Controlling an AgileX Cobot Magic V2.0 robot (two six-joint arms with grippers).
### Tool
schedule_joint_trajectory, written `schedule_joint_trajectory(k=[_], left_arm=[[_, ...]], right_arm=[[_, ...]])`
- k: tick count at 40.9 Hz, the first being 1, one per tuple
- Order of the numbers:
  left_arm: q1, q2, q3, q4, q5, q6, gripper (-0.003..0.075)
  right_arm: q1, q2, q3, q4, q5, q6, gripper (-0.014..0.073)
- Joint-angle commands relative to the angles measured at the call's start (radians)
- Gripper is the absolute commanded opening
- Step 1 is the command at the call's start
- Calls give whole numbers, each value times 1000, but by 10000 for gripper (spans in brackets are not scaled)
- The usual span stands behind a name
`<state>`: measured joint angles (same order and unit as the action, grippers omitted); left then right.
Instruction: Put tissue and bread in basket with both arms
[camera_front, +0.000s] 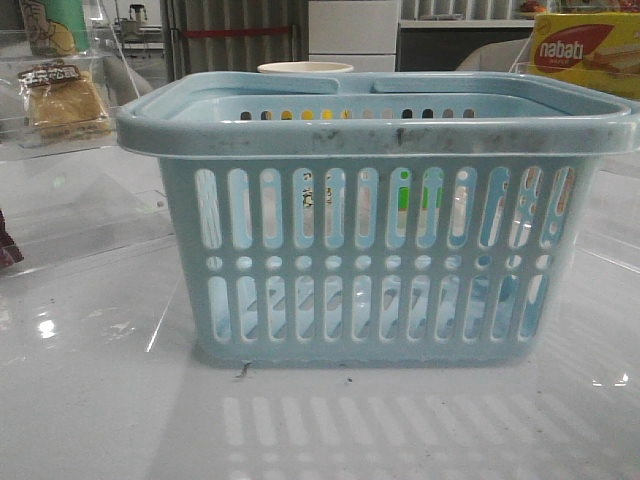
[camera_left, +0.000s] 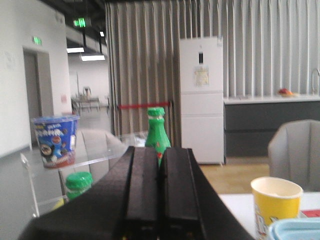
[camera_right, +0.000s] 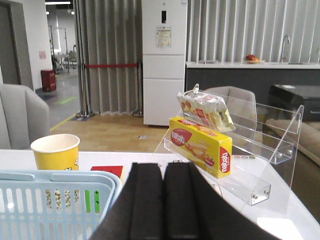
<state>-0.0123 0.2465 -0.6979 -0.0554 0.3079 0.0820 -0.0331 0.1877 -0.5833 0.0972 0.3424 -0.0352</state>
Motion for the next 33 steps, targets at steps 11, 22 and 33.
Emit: schedule_joint_trajectory(k=[11,22,33], left_arm=[[-8,225,-91,-46,253,-10,91],[-8,344,-88,-46,365,-10,91],[-8,419,-75,-34,369,1,113]], right_arm=[[3,231,-110,-10,195,-9,69],[3,354,-105,-13,276,-9,69],[3,442,-74,-29,289,-9,209]])
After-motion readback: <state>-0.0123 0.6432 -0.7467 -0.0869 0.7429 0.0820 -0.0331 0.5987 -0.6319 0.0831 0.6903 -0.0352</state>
